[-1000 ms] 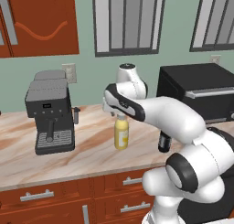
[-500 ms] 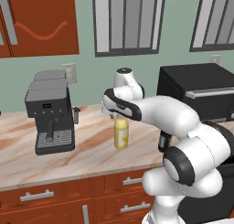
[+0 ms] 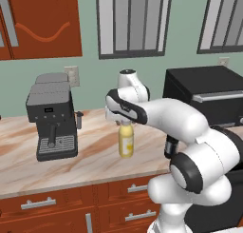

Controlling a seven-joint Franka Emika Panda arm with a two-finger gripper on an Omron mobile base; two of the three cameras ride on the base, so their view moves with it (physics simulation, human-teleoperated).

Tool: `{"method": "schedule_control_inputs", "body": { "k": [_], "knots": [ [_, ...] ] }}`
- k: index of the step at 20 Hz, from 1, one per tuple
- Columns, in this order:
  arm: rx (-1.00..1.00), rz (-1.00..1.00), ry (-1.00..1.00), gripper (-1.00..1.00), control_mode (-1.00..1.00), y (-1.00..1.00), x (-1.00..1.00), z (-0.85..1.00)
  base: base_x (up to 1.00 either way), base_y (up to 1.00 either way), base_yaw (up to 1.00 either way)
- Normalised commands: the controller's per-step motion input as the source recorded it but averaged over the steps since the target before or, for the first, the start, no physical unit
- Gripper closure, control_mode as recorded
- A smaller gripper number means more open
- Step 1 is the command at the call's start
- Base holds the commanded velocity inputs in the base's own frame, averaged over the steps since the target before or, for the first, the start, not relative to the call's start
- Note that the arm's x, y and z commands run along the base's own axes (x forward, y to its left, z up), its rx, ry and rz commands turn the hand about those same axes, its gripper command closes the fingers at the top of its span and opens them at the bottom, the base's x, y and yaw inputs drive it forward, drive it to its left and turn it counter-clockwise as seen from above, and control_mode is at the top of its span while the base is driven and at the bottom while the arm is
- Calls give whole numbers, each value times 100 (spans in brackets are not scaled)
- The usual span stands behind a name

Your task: There is a wine glass and glass cup on the dining counter. Place the wine bottle next to the wine glass and the juice bottle next to the glass cup.

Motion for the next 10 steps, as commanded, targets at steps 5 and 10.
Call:
{"method": "schedule_control_inputs", "body": {
  "k": [5, 10],
  "knots": [
    [1, 0, -2, 100, -100, -1, -29, 26, 0, 0, 0],
    [4, 3, -2, 100, -100, -1, -54, 50, 0, 0, 0]
  ]
}}
